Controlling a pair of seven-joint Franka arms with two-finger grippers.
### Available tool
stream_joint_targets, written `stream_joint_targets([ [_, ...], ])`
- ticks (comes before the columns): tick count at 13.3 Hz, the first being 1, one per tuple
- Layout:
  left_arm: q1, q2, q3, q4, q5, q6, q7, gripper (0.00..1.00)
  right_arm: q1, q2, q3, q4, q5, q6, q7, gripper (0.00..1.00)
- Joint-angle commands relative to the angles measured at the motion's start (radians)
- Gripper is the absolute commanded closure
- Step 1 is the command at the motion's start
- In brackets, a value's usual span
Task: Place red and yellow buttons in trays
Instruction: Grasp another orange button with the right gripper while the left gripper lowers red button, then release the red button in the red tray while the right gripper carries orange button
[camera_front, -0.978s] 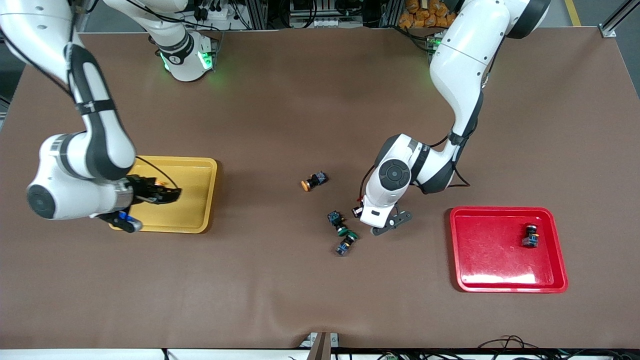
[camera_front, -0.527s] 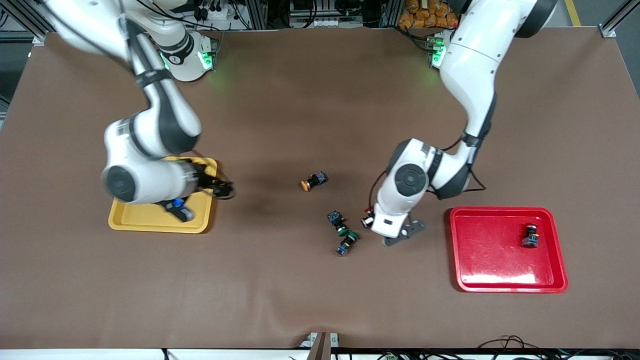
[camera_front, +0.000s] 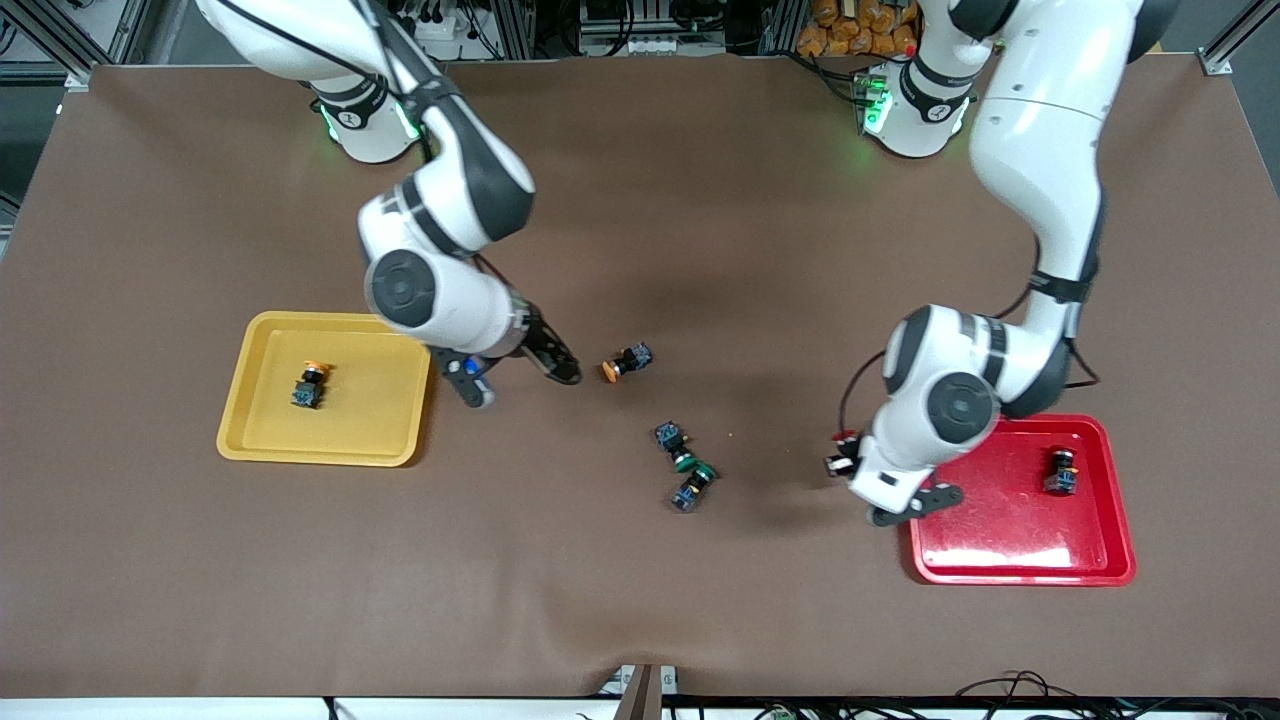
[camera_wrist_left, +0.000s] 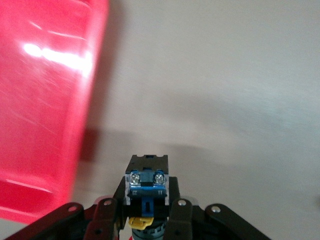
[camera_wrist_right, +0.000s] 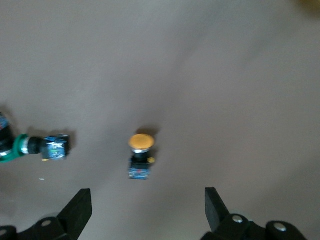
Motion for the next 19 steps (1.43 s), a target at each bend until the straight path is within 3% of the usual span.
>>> stream_joint_targets([
  [1,0.076,-0.017,-0.007,-0.017,0.024,-0.014,0.151,1.0,0.076,0.089,-0.019,0.016,0.005,0.101,0.089,0.0],
  [5,0.213,0.009,-0.006,-0.011,0.201,-0.003,0.354,1.0,0.136,0.18,-0.024,0.01,-0.004,0.251,0.107,0.0],
  [9,0.276,0.042,-0.004,-0.011,0.252,0.065,0.483,1.0,0.153,0.235,-0.029,0.007,-0.021,0.296,0.112,0.0],
  [10,0.285,0.047,-0.004,-0.011,0.268,0.08,0.517,1.0,0.162,0.246,-0.03,0.007,-0.036,0.298,0.114,0.03],
  [13,0.305,0.053,-0.004,-0.009,0.269,0.092,0.562,1.0,0.167,0.264,-0.032,0.007,-0.06,0.299,0.112,0.28],
  [14,0.305,0.053,-0.004,-0.009,0.269,0.094,0.563,0.82,0.169,0.269,-0.032,0.008,-0.061,0.322,0.112,0.47],
  [15,0.303,0.053,-0.006,-0.011,0.271,0.094,0.563,0.19,0.167,0.271,-0.032,0.007,-0.063,0.338,0.112,0.72],
  [16,0.299,0.052,-0.006,-0.012,0.269,0.094,0.563,0.0,0.163,0.272,-0.032,0.008,-0.064,0.338,0.112,0.96],
  [19,0.277,0.038,-0.007,-0.009,0.269,0.092,0.557,0.0,0.134,0.251,-0.03,0.021,-0.053,0.319,0.106,1.0],
])
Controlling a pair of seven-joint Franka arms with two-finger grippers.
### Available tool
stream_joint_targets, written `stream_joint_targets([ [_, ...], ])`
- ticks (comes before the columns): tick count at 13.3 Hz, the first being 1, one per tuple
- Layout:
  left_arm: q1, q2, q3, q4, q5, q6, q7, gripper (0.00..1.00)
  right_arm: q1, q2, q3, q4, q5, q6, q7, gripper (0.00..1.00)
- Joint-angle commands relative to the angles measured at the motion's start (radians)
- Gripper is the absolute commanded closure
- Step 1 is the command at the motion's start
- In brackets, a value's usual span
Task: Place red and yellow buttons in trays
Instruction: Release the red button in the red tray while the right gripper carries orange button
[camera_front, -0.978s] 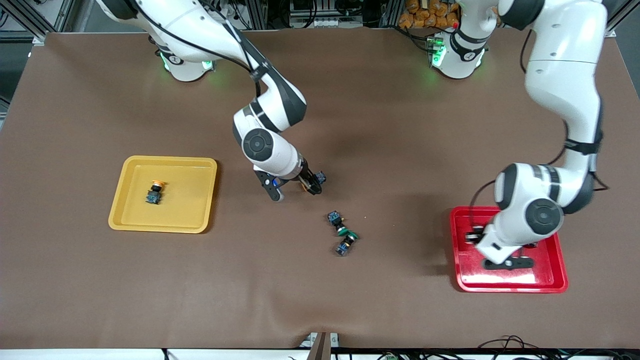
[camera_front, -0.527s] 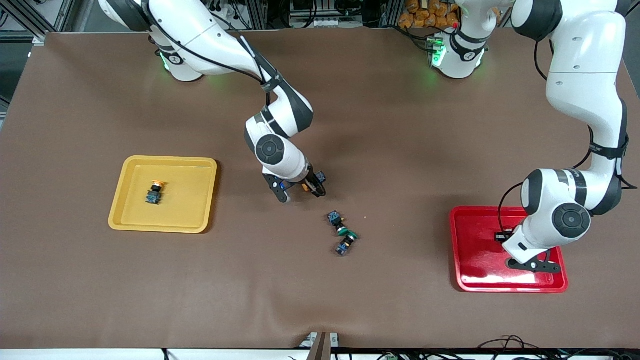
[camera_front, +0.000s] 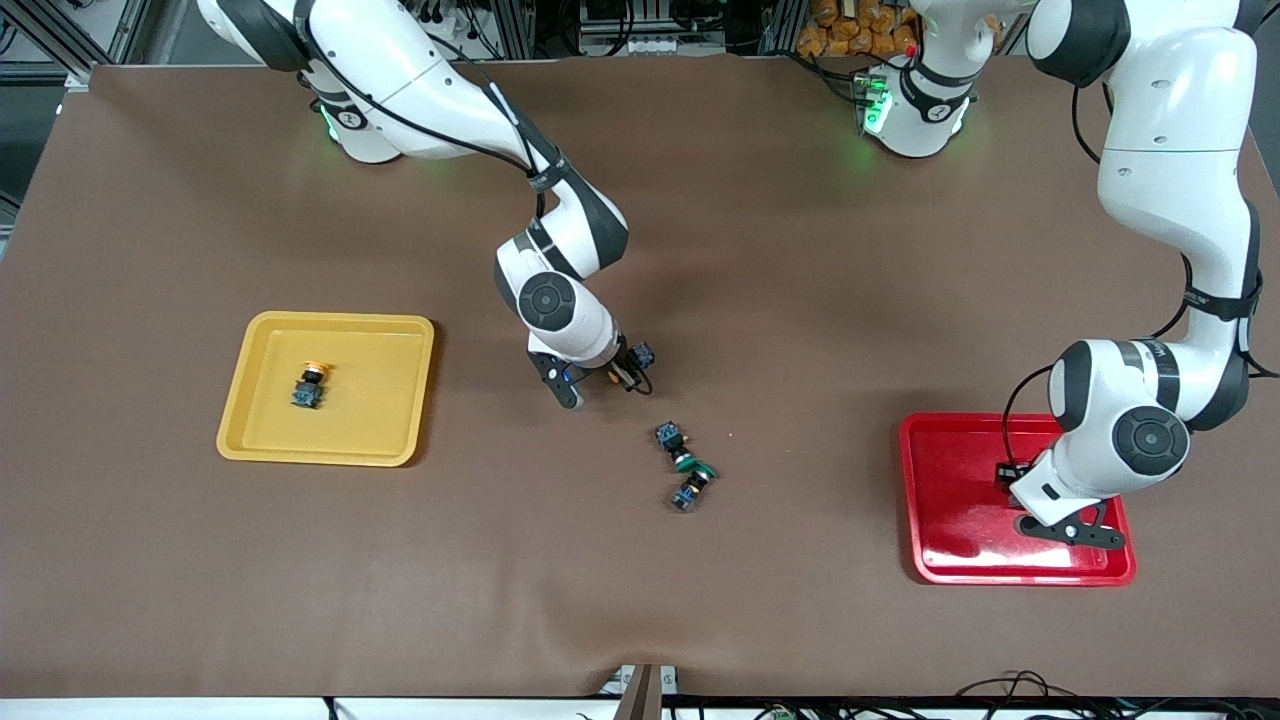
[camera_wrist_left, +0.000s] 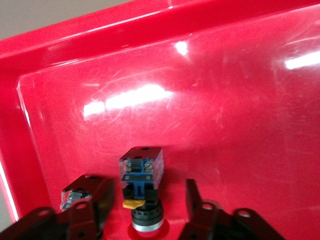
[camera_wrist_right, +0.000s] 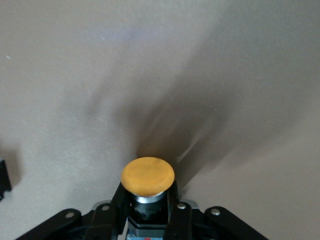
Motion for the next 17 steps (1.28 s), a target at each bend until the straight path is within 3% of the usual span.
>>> stream_joint_targets([
  [1,-0.014,-0.028,-0.006,0.0,0.027,0.003,-0.011,0.0,-0.035,-0.023,0.001,0.018,-0.006,-0.048,0.01,1.0],
  [3,-0.012,-0.091,-0.013,-0.007,0.018,-0.035,-0.011,0.0,-0.077,-0.065,0.001,0.046,-0.014,-0.196,-0.019,1.0],
  [8,-0.002,-0.269,-0.06,-0.047,-0.017,-0.234,-0.062,0.0,-0.242,-0.2,-0.007,0.0,-0.017,-0.453,-0.402,1.0],
  [10,-0.003,-0.349,-0.063,-0.082,-0.1,-0.282,-0.095,0.0,-0.348,-0.251,-0.012,-0.066,-0.026,-0.476,-0.62,1.0],
  [14,-0.002,-0.491,-0.094,-0.083,-0.13,-0.44,-0.123,0.0,-0.583,-0.283,-0.012,-0.161,-0.037,-0.485,-1.108,1.0],
  [17,-0.003,-0.588,-0.094,-0.078,-0.174,-0.53,-0.123,0.0,-0.626,-0.279,-0.013,-0.247,-0.064,-0.4,-1.238,1.0],
])
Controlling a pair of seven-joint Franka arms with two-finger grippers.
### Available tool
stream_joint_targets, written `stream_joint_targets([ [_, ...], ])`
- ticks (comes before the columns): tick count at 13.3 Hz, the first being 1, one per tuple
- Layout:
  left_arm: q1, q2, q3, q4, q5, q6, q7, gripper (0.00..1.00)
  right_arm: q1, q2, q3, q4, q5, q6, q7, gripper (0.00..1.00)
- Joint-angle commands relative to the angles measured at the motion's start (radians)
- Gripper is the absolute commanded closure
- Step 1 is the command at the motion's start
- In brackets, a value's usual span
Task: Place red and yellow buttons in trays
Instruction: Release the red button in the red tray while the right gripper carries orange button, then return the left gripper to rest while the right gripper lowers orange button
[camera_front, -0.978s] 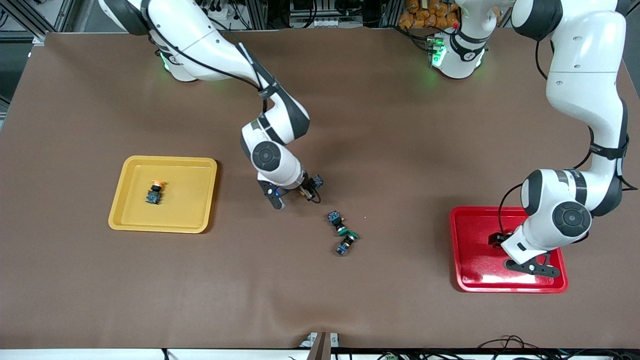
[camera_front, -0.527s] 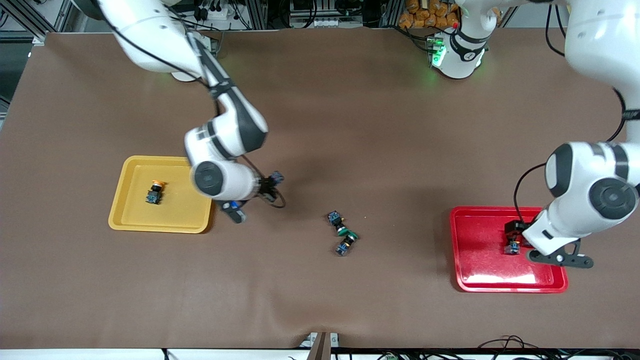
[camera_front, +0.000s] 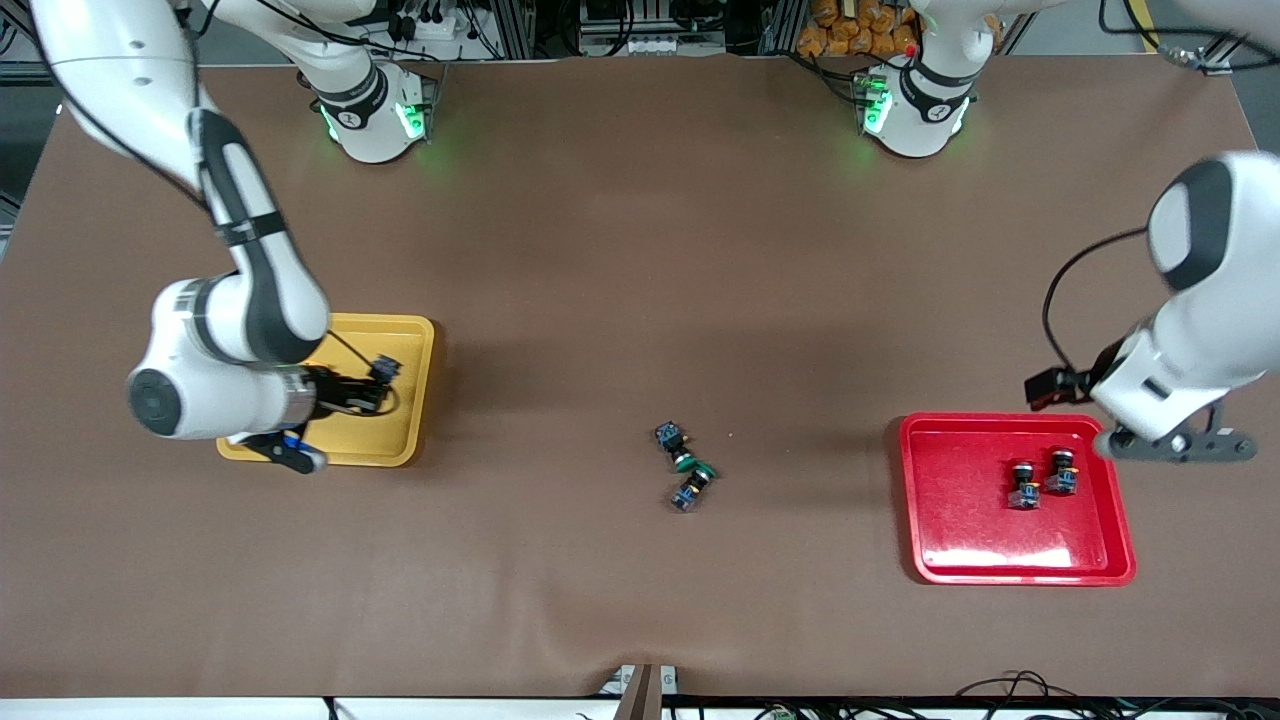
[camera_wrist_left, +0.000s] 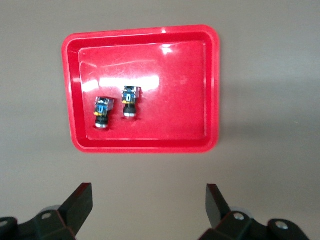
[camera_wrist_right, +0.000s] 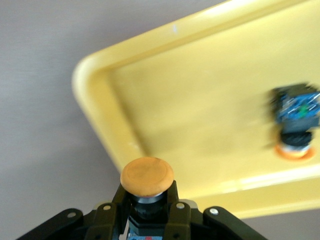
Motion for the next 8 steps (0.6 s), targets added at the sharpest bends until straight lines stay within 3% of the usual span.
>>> stream_joint_targets([
  [1,0.01,-0.104,-0.008,-0.035,-0.027,-0.083,-0.006,0.0,-0.003,-0.034,0.023,-0.125,-0.088,0.122,-0.037,1.0],
  [4,0.01,-0.161,-0.005,-0.009,-0.067,-0.143,-0.009,0.0,-0.007,-0.01,0.023,-0.146,-0.119,0.191,-0.042,1.0],
  [8,0.013,-0.153,-0.005,0.067,-0.088,-0.179,-0.033,0.0,-0.02,0.027,0.023,-0.149,-0.119,0.24,-0.086,1.0],
])
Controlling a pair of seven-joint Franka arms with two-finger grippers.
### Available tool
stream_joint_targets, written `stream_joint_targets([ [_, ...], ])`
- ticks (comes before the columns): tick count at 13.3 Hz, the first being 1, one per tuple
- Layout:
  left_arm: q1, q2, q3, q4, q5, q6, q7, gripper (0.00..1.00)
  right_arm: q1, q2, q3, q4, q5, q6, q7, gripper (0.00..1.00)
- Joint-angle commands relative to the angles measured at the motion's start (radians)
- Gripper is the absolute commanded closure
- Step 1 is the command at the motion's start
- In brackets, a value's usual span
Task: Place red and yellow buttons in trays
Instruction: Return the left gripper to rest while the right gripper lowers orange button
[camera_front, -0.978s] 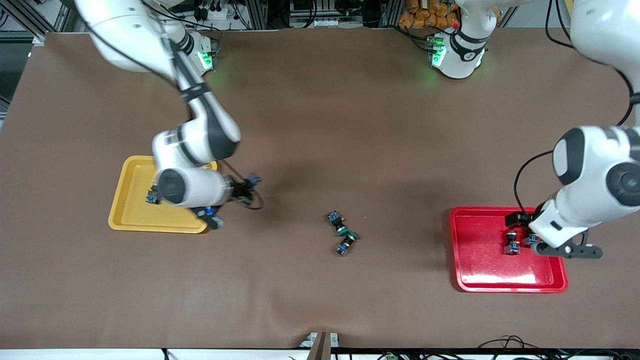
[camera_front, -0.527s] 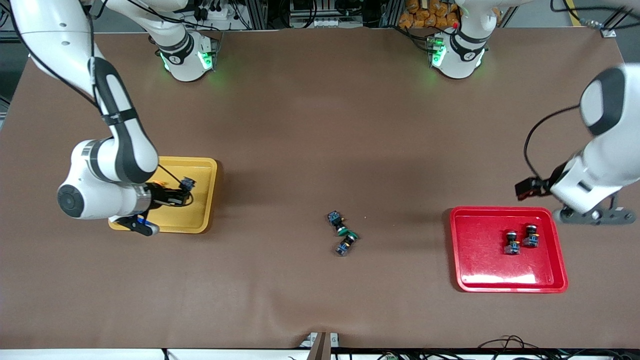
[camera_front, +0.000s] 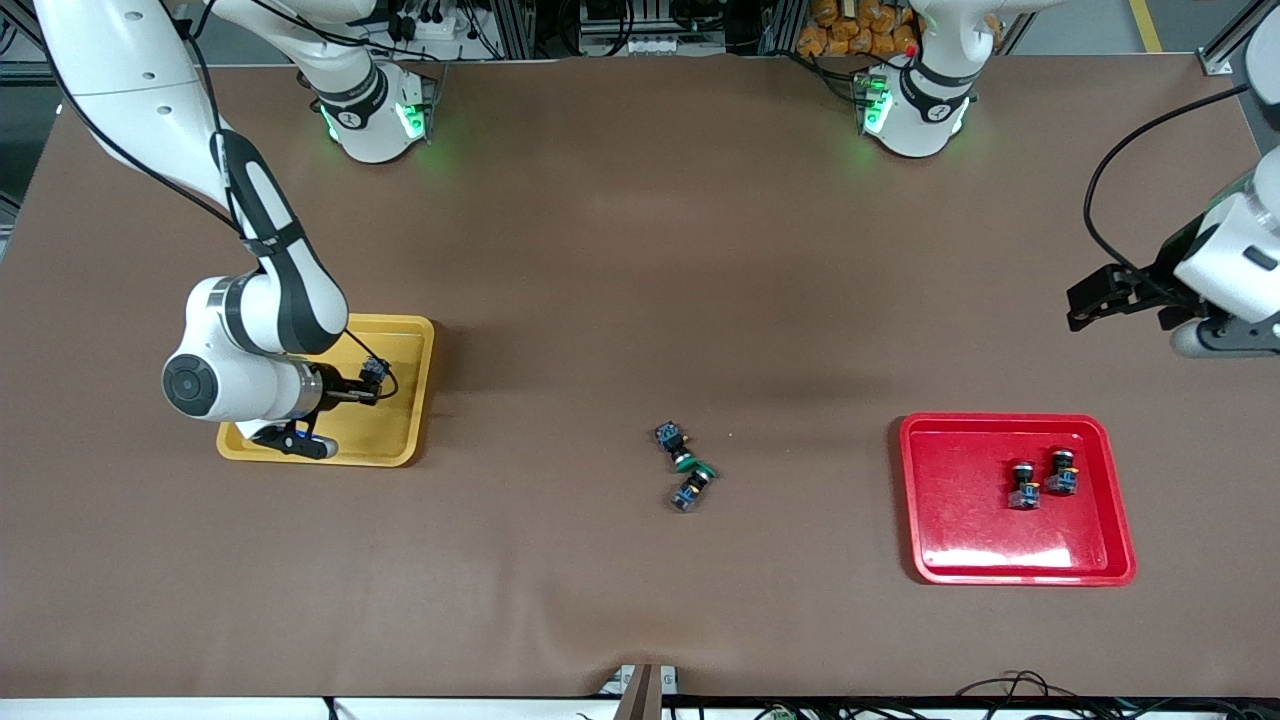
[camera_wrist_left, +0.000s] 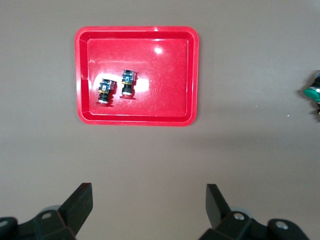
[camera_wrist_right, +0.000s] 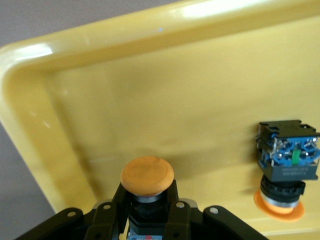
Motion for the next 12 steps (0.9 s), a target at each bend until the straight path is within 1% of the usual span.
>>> stream_joint_targets([
  [1,0.01,0.009,-0.004,0.044,-0.019,-0.025,-0.011,0.0,-0.017,0.011,0.008,-0.008,-0.017,0.025,-0.021,1.0],
  [2,0.01,0.009,-0.004,0.057,-0.018,-0.025,-0.011,0.0,-0.018,0.011,0.008,-0.005,-0.017,0.023,-0.021,0.43],
  [3,0.011,0.01,0.002,0.061,-0.017,-0.025,-0.009,0.0,-0.018,0.01,0.01,0.005,-0.017,0.013,-0.015,0.0],
  [4,0.011,0.012,0.004,0.061,-0.018,-0.025,-0.006,0.0,-0.017,0.002,0.011,0.022,-0.014,-0.013,-0.003,0.0],
  [5,0.013,0.018,0.006,0.063,-0.018,-0.025,0.001,0.0,-0.011,-0.01,0.013,0.068,-0.014,-0.091,-0.003,0.0],
  [7,0.013,0.021,0.006,0.063,-0.017,-0.023,0.009,0.0,0.001,-0.016,0.021,0.236,-0.01,-0.296,-0.006,0.0],
  [8,0.013,0.024,0.006,0.063,-0.015,-0.023,0.011,0.0,0.011,-0.016,0.019,0.309,-0.007,-0.36,-0.005,0.0],
  [10,0.01,0.027,0.006,0.063,-0.009,-0.023,0.014,0.0,0.04,-0.025,0.022,0.45,-0.011,-0.444,-0.012,0.0],
  [12,0.008,0.027,0.006,0.063,-0.009,-0.022,0.011,0.0,0.044,-0.012,0.022,0.647,-0.032,-0.628,-0.021,0.0],
])
